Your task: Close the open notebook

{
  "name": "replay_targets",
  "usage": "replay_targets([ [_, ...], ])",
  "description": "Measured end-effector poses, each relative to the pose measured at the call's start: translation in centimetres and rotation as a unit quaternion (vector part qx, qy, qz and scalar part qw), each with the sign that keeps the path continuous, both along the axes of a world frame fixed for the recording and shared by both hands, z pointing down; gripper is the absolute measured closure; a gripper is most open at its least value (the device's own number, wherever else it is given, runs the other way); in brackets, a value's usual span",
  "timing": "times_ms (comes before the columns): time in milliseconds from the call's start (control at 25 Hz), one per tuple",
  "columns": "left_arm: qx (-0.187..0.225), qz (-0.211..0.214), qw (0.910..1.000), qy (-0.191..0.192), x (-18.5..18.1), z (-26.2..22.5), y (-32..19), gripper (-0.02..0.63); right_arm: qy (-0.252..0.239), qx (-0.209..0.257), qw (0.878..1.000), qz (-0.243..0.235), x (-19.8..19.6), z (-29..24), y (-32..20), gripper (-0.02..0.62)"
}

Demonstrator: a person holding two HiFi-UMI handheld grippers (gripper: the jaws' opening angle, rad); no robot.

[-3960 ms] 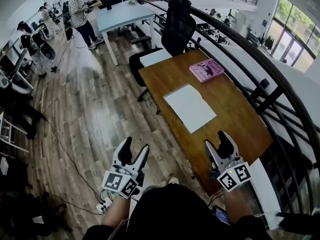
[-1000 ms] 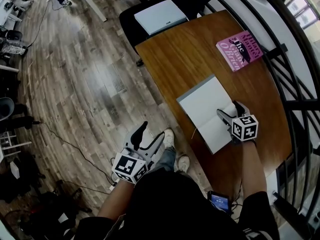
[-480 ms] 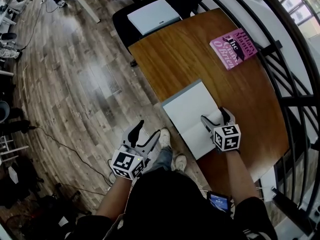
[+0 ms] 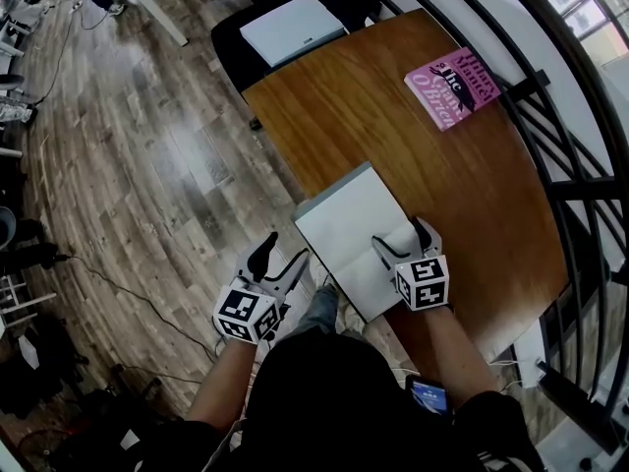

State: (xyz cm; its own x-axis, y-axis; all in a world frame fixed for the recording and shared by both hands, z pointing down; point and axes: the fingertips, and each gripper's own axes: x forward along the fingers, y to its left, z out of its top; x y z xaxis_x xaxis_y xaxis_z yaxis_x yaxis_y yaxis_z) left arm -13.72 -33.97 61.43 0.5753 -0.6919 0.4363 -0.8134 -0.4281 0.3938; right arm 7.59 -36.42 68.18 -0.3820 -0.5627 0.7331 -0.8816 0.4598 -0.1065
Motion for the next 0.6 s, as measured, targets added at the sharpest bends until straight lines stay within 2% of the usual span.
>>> replay_targets([
  [280,-0.072,-0.017,0.9968,0.031,-0.7,5.5,-2.9,0.314,-0.004,-0.007,1.000,0.015,-0.4,0.0,0.4,0.173],
  [360,-0.100,-0.026,0.9928,0.061,-0.5,7.1,-4.0,0.314,-0.006,-0.006,1.000,0.015,-0.4,0.0,0.4,0.173],
  [480,-0.143,-0.024,0.9822,0.120,0.6,8.8,-4.9,0.314,-0.006,-0.007,1.000,0.014,-0.5,0.0,0.3,0.173],
  [600,-0.156,-0.017,0.9745,0.161,1.9,8.9,-5.3,0.314,-0.008,-0.006,1.000,0.013,-0.4,0.0,0.3,0.173],
])
